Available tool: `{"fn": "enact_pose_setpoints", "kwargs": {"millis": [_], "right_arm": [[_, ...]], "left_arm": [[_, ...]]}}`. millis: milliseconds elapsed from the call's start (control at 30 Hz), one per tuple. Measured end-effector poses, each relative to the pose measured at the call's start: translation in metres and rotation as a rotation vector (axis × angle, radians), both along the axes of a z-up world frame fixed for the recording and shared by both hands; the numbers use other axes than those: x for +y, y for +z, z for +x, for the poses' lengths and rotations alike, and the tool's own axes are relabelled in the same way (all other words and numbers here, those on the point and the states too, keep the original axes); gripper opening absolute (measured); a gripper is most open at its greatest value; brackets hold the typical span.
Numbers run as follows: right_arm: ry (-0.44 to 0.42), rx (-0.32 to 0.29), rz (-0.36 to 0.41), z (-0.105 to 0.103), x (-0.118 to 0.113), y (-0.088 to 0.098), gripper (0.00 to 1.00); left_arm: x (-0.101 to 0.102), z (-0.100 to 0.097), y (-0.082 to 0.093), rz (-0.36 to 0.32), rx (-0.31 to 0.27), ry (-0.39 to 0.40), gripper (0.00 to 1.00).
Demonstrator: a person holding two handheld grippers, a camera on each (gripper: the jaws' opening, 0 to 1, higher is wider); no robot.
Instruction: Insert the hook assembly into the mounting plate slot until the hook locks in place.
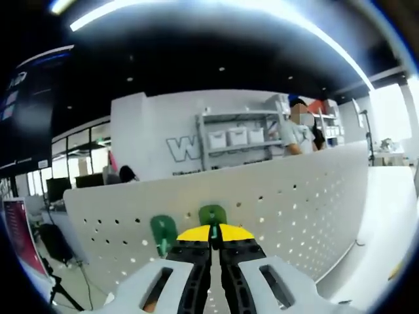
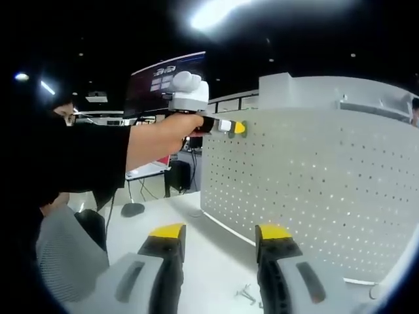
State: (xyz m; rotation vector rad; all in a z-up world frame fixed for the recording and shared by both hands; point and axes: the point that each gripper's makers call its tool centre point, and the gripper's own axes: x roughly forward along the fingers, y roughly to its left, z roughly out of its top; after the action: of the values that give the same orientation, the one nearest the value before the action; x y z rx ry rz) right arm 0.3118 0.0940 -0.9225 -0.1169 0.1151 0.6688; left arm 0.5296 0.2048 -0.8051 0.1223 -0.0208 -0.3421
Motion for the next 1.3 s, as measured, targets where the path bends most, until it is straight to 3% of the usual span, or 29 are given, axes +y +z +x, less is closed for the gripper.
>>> {"fn": "enact_pose_setpoints", "kwargs": {"millis": [300,533,600,667,833,967,1100,1167,1300], "right_arm": [[0.001,0.005,0.005,0.0005,-0.0006,-0.001,0.41],[0.007,0.008,0.01,0.0005,0.0007,-0.0009,0.41],[0.009,0.011,0.011,0.0005,0.0011,-0.0014,0.41],[0.009,0.013,0.012,0.0005,0.0009,-0.0019,0.41],[0.007,0.017,0.017,0.0009,0.0004,-0.0024,0.41],[0.011,0.019,0.015,0.0008,0.0017,-0.0032,0.41],[0.009,0.02,0.013,0.0006,0.0016,-0.0038,0.41],[0.005,0.019,0.013,0.0009,0.0011,-0.0036,0.41],[0.003,0.018,0.008,0.001,0.0009,-0.0037,0.41]], "left_arm": [[-0.0034,0.0035,-0.002,0.03,-0.017,0.008,0.03],[-0.0057,0.006,-0.0028,0.199,-0.097,0.066,0.03],[-0.0065,0.005,-0.0026,0.288,-0.132,0.106,0.04],[-0.0087,0.0052,-0.0043,0.319,-0.144,0.119,0.04],[-0.0055,0.0051,-0.0031,0.232,-0.139,0.093,0.04],[-0.005,0.0031,-0.0038,0.093,-0.101,0.057,0.05],[-0.0031,0.0027,-0.0036,0.075,-0.096,0.049,0.07],[-0.0026,0.002,-0.0038,0.025,-0.081,0.042,0.13],[-0.0005,-0.0026,-0.0044,0.032,-0.08,0.041,0.14]]}}
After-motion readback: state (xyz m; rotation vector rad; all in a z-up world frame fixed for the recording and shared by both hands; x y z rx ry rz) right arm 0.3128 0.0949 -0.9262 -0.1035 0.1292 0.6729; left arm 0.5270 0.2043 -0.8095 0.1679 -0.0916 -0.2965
